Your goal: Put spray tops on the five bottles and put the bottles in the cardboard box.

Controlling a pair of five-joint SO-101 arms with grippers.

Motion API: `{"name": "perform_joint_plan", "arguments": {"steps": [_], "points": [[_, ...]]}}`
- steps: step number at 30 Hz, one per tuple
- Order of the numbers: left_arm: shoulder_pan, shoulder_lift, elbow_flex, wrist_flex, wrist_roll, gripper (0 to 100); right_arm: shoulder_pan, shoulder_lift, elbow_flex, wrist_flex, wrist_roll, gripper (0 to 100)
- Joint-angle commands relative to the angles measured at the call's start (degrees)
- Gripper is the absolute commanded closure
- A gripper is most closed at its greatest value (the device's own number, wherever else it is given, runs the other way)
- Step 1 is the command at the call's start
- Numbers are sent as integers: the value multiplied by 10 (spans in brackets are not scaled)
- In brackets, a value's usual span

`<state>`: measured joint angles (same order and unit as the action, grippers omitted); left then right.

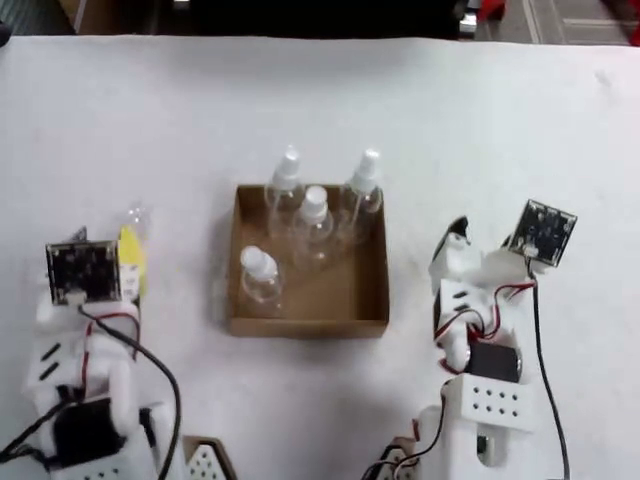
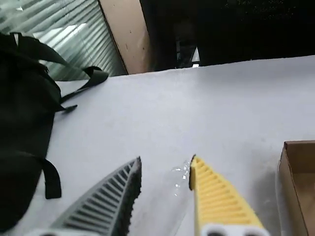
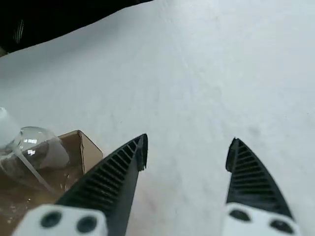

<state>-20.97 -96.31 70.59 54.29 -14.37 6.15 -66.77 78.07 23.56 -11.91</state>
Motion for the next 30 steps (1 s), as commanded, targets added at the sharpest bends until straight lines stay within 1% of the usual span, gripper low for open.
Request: {"name": "perform_joint_plan", "arguments": {"steps": [1, 4, 6, 8, 10, 13, 16, 18, 20, 23, 24, 28, 30], "points": [[-7, 49, -90, 28, -54, 849, -5, -2, -3, -15, -4, 765], [-8, 151, -139, 34, -91, 849, -8, -3, 17, -37, -4, 765], [-10, 241, -178, 38, -101, 849, -8, -4, 37, -69, -4, 765], [-16, 342, -227, 58, -111, 846, -8, -7, 49, -91, -4, 765], [-17, 440, -286, 105, -142, 846, -8, -7, 53, -95, -4, 765], [-17, 569, -396, 209, -213, 849, -9, -3, 55, -97, -4, 765], [-19, 667, -513, 294, -239, 849, -9, -3, 55, -97, -4, 765], [-19, 715, -580, 333, -240, 847, -10, -3, 55, -97, -4, 765], [-19, 756, -637, 353, -238, 846, -21, -3, 55, -97, -3, 765], [-19, 818, -695, 358, -241, 843, -29, -3, 55, -97, -3, 765], [-19, 837, -709, 358, -241, 831, -29, -3, 55, -97, -3, 765], [-18, 918, -743, 368, -239, 730, -27, -3, 55, -97, -3, 765], [-15, 961, -761, 370, -243, 733, -29, -3, 55, -97, -3, 765]]}}
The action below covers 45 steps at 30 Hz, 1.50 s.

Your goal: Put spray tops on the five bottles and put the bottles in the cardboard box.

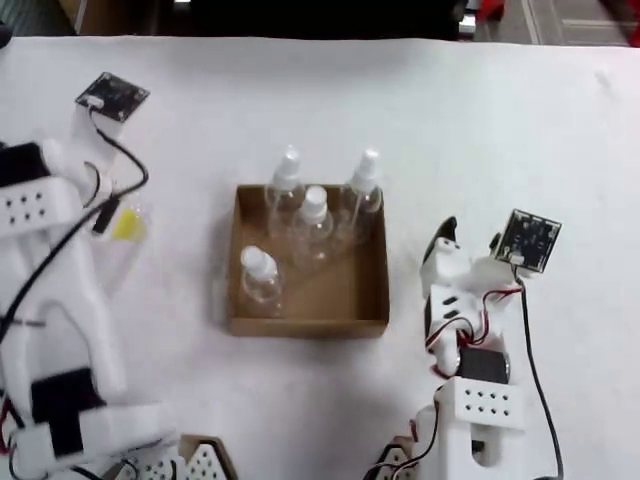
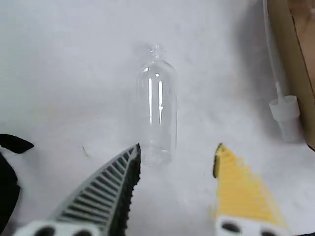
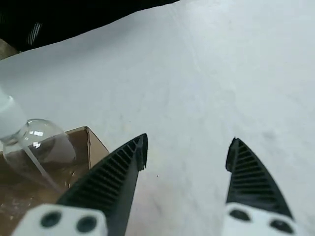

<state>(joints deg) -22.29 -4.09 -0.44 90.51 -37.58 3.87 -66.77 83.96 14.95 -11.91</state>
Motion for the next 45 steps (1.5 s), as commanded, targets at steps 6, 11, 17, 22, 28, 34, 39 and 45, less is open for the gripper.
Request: {"name": "perform_joint_plan", "arguments": {"steps": [6, 11, 17, 22, 28, 34, 39, 45], "points": [[9, 189, -166, 16, 6, 733, -6, -5, -4, -11, 41, 765], [15, 318, -324, 62, 79, 731, -18, -5, -4, -12, 48, 765], [29, 460, -484, 109, 78, 733, -27, -5, -4, -12, 49, 765], [39, 525, -570, 114, 77, 736, -27, -4, -4, -12, 49, 765], [35, 546, -580, 115, 77, 737, -27, -3, -4, -12, 49, 765], [40, 547, -564, 116, 78, 804, -28, -3, -4, -12, 49, 765], [40, 548, -564, 116, 80, 804, -28, -3, -4, -12, 50, 765], [40, 548, -564, 116, 79, 804, -28, -3, -4, -12, 73, 765]]}}
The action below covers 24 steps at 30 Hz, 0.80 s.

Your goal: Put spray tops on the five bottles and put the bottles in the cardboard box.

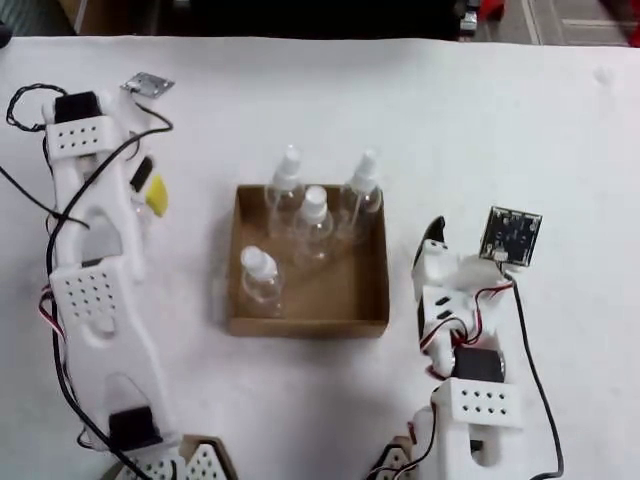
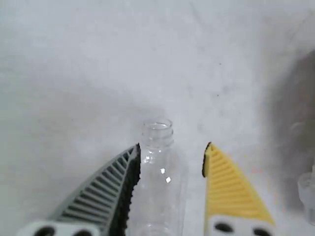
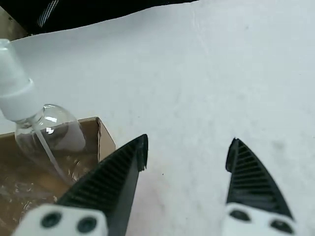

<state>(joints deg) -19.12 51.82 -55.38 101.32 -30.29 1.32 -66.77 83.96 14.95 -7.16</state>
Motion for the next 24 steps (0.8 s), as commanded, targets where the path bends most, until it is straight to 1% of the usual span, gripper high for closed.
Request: {"name": "perform_joint_plan", "arguments": {"steps": [1, 6, 19, 22, 24], "points": [[8, -11, -14, 8, 6, 804, -2, -3, -4, -12, 31, 765], [14, 4, 10, 6, 7, 804, -2, -3, -4, -11, 34, 765], [15, 18, 4, 5, 6, 814, -2, -3, -3, -11, 34, 765], [15, 18, 4, 5, 2, 878, -2, -3, -3, -11, 35, 765], [15, 19, 4, 6, -15, 920, -2, -3, -3, -11, 35, 765]]}}
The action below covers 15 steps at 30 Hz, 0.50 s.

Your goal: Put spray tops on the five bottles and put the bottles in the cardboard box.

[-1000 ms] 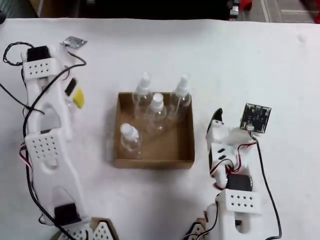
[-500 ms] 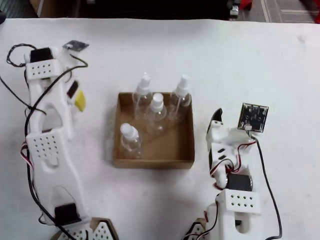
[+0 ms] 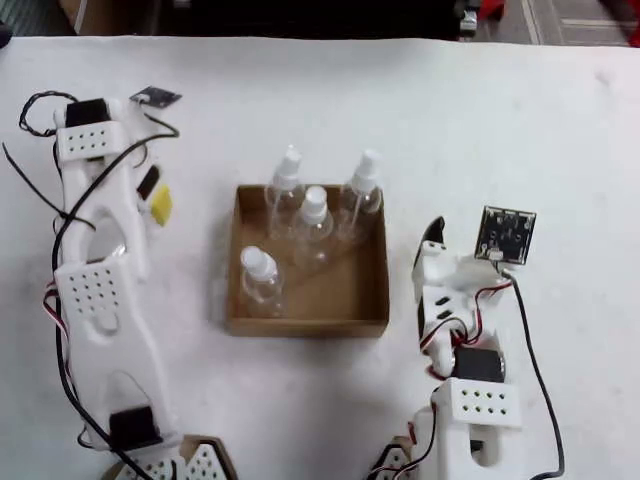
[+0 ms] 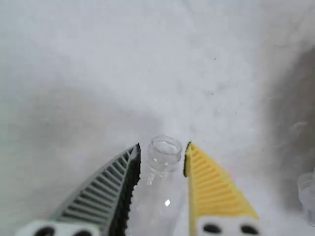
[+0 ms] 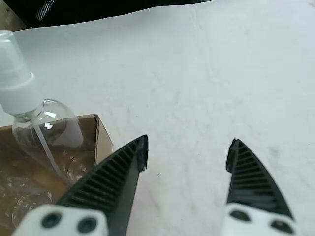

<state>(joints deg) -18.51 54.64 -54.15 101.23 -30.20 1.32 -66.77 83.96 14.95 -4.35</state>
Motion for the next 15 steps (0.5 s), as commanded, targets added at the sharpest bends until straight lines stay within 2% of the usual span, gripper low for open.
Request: {"name": "perform_joint_plan", "arguments": {"steps": [1, 12, 15], "points": [[7, -7, -8, 7, -19, 934, -2, -3, -3, -11, 7, 765], [7, -7, -4, 8, -23, 958, -2, -3, -3, -11, 10, 765], [7, -10, -3, 10, -20, 923, -2, -3, -3, -11, 10, 765]]}}
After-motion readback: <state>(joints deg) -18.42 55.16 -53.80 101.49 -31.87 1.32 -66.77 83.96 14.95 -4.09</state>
